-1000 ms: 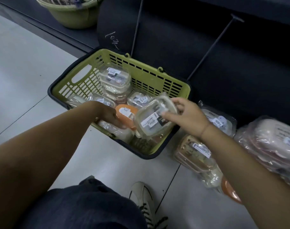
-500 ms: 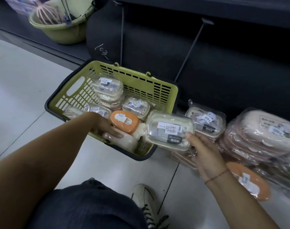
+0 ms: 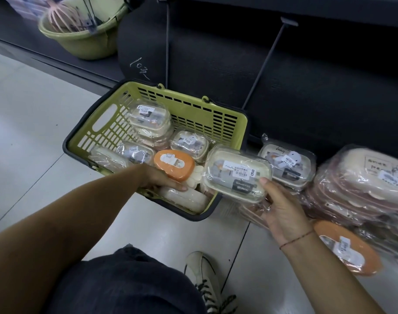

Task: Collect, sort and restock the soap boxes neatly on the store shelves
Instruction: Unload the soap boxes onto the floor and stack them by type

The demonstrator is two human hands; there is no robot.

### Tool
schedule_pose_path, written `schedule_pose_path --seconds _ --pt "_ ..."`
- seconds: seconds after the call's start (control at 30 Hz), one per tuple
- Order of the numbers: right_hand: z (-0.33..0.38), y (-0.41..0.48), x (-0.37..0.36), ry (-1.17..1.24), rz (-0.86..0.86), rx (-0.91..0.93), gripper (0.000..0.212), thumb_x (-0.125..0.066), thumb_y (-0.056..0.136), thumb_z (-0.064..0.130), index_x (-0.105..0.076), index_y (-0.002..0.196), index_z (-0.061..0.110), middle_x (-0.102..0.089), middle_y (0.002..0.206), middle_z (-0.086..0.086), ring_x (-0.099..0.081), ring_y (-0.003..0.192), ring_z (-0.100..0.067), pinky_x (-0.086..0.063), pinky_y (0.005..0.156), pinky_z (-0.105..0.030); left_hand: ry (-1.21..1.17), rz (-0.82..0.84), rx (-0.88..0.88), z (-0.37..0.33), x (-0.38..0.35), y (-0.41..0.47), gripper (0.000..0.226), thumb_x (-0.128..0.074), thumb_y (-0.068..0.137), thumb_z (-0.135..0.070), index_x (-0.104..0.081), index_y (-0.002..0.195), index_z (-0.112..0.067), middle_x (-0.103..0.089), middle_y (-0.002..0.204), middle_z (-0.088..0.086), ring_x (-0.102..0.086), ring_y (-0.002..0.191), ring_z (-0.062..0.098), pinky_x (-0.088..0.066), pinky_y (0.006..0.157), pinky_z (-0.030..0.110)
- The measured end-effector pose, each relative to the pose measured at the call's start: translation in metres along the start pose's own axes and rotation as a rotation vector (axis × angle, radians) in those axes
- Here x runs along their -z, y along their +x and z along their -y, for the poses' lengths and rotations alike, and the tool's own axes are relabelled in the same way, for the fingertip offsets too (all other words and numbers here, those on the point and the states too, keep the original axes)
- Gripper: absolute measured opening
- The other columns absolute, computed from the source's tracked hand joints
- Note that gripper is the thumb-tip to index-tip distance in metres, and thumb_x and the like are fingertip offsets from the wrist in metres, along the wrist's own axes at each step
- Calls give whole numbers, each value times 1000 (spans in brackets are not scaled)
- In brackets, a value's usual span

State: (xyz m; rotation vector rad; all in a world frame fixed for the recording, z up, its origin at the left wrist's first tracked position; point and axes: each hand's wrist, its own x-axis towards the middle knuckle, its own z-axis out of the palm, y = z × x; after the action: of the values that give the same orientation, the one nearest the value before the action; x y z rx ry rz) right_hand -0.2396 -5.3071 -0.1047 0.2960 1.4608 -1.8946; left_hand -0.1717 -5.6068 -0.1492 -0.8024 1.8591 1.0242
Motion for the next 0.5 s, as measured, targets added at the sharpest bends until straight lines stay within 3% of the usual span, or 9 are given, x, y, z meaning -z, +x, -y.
schedule_pose_path --seconds 0.1,0.2,0.27,0.33,0.43,0.5 --pt "5 -2 3 34 16 -13 51 -89 48 46 -77 91 21 -74 102 -5 -65 90 -19 -50 90 -49 92 -78 5 3 6 -6 109 -74 58 -75 -37 147 -25 -36 152 2 -38 133 23 -32 106 32" --pt "20 -4 14 90 -16 -36 25 -71 78 31 -70 99 17 -72 96 -2 -67 79 -12 -54 73 -34 114 -203 -85 12 15 -25 117 -77 43 -81 -38 143 -34 -41 147 -3 -42 131 20 -37 108 38" --pt "31 -4 24 146 -73 -40 28 -63 87 27 -64 111 14 -69 99 -3 -65 82 -12 -50 70 -28 10 -273 -203 12 14 -42 112 -86 39 -71 -42 135 -34 -51 134 -6 -52 118 16 -47 93 30" --pt "41 -6 34 186 -129 -37 28 -65 86 30 -64 109 15 -69 102 -3 -62 90 -16 -48 73 -29 -84 -328 -327 1 11 -63 94 -91 51 -48 -43 130 -29 -57 122 -4 -58 109 17 -52 81 25" --pt "50 -4 41 207 -190 -58 17 -67 87 31 -63 95 17 -67 102 -5 -61 91 -19 -52 68 -30 -197 -449 -475 -24 11 -92 92 -91 54 -32 -41 131 -26 -60 113 0 -61 103 18 -56 76 26" --pt "56 1 41 204 -212 -60 20 -67 89 30 -62 100 15 -64 107 -7 -63 95 -23 -55 66 -31 -267 -520 -545 -43 10 -109 89 -90 55 -25 -41 130 -27 -59 112 0 -62 100 17 -57 73 24"
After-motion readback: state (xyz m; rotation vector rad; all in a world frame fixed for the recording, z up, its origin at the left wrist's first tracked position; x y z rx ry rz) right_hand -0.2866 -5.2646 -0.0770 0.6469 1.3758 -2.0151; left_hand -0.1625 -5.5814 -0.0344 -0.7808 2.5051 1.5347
